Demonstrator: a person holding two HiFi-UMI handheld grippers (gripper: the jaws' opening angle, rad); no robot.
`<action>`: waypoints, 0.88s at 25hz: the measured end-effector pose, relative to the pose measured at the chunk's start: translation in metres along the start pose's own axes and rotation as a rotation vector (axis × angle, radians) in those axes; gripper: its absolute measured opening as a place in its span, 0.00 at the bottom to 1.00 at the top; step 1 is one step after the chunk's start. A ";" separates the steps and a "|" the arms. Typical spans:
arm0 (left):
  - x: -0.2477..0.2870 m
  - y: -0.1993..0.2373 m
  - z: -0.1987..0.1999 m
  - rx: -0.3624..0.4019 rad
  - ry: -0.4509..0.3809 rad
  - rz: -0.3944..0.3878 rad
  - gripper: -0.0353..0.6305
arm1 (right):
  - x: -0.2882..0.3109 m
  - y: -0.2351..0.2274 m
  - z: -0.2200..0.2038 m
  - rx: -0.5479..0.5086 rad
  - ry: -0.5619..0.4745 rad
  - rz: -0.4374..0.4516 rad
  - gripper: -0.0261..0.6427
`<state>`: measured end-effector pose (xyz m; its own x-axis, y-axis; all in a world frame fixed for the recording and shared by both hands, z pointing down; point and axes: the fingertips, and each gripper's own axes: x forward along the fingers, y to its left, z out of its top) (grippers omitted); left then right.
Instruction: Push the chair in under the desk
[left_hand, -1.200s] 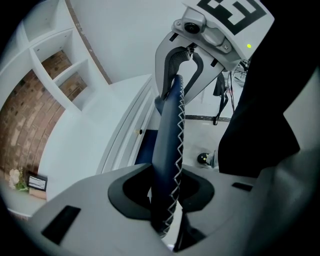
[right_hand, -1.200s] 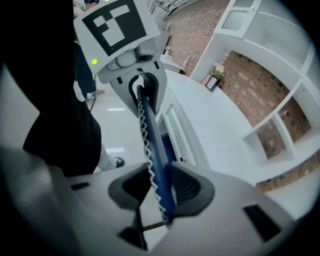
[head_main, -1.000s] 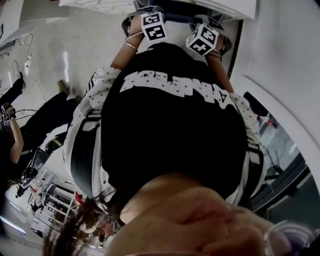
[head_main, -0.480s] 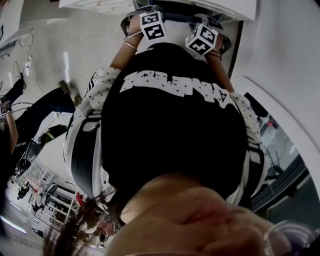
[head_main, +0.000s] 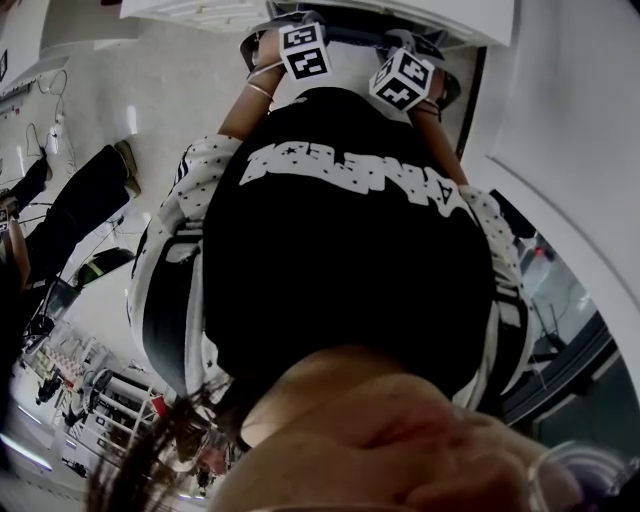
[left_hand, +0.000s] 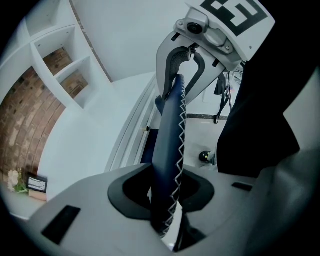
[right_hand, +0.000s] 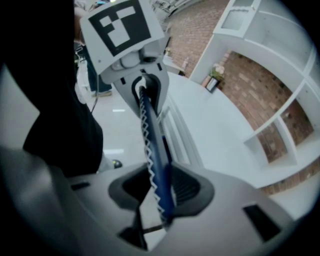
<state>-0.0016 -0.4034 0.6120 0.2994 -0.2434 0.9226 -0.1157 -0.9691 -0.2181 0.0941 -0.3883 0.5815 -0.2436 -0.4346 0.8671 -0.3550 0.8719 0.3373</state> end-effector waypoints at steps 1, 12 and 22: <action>-0.002 0.002 0.002 0.007 -0.005 0.009 0.25 | 0.000 0.001 0.000 0.002 0.000 0.001 0.24; -0.001 0.000 0.011 0.001 -0.010 -0.011 0.25 | -0.003 -0.004 -0.007 0.014 -0.001 0.025 0.24; 0.002 -0.001 0.008 0.006 -0.010 -0.004 0.26 | 0.000 -0.002 -0.006 -0.001 -0.019 0.024 0.24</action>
<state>0.0067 -0.4029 0.6114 0.3096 -0.2399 0.9201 -0.1085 -0.9702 -0.2165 0.1002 -0.3891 0.5833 -0.2695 -0.4178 0.8676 -0.3482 0.8823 0.3167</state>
